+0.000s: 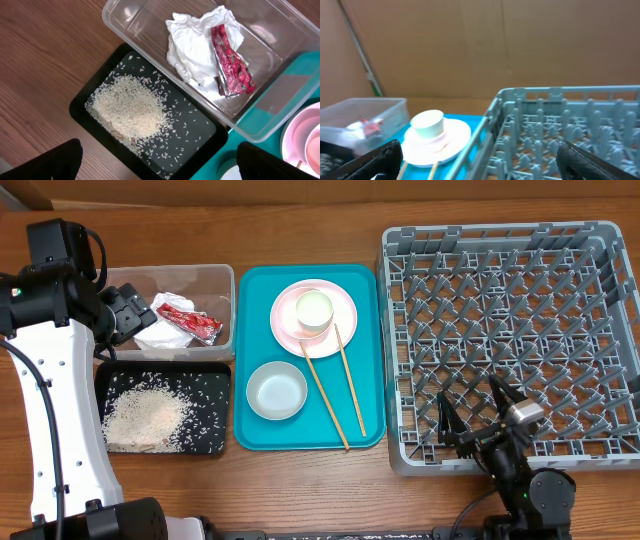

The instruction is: Sort waste into correct bins and load items into the dishwasher

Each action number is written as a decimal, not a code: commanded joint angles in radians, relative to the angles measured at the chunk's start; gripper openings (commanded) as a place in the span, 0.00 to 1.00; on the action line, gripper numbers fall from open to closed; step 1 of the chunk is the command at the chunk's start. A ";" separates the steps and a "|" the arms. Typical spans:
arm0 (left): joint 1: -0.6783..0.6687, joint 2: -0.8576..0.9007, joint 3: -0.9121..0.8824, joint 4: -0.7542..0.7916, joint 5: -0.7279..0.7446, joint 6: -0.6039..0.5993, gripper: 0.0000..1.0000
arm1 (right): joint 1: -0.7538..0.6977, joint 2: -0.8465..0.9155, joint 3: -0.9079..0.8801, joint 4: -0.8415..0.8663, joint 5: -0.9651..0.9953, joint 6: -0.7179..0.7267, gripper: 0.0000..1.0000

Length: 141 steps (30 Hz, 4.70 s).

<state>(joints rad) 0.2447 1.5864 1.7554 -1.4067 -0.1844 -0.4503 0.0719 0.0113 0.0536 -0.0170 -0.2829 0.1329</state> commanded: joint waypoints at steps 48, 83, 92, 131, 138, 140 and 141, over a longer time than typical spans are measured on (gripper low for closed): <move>0.003 0.004 0.014 0.000 -0.006 -0.003 1.00 | 0.636 1.298 1.215 -0.982 0.183 0.497 0.20; 0.003 0.004 0.014 0.000 -0.006 -0.003 1.00 | 0.830 1.803 1.164 -0.778 0.454 0.496 0.22; 0.003 0.004 0.014 0.000 -0.006 -0.002 1.00 | 0.830 1.803 1.079 -0.681 0.454 0.488 0.25; 0.003 0.004 0.014 0.000 -0.006 -0.003 1.00 | 0.723 1.566 1.474 -1.250 0.467 0.383 0.04; 0.003 0.004 0.014 0.000 -0.006 -0.002 1.00 | 0.538 1.550 1.458 -1.309 0.503 0.381 0.04; 0.003 0.004 0.014 0.000 -0.006 -0.002 1.00 | 0.485 1.550 1.444 -1.299 0.494 0.361 0.04; 0.003 0.004 0.014 0.000 -0.006 -0.002 1.00 | 0.462 1.551 1.437 -1.287 0.479 0.342 0.04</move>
<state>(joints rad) 0.2447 1.5871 1.7554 -1.4067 -0.1844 -0.4503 0.5964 1.5669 1.5047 -1.3197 0.1905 0.5152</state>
